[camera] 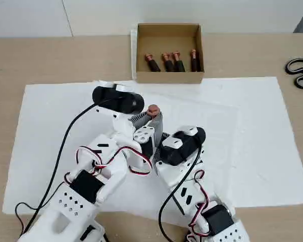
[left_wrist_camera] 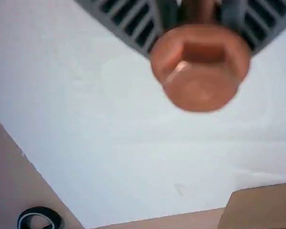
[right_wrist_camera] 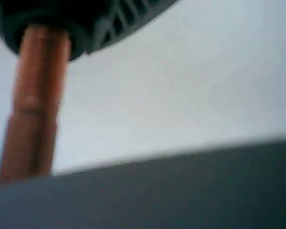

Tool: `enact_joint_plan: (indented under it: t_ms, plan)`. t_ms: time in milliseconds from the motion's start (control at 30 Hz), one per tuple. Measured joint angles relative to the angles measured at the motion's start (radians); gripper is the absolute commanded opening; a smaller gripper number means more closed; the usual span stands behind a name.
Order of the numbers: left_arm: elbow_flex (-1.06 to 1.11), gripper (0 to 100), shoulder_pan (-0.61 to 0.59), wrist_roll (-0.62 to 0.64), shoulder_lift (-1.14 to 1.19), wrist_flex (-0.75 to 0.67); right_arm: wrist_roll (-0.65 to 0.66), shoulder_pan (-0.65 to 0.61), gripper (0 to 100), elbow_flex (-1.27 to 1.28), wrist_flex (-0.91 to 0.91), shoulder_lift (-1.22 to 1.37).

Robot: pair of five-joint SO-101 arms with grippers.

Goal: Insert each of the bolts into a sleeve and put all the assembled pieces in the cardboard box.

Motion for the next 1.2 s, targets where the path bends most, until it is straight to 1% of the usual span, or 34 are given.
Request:
enact_joint_plan:
  t_ms: [267,1200]
  plan:
    - [0.005,1,0.000,0.000,0.000,0.000,0.000,0.000,0.4,0.000,0.000,0.000]
    - [0.181,1,0.008,0.000,-0.021,-0.011,0.000,-0.003,0.4,0.008,0.002,0.003]
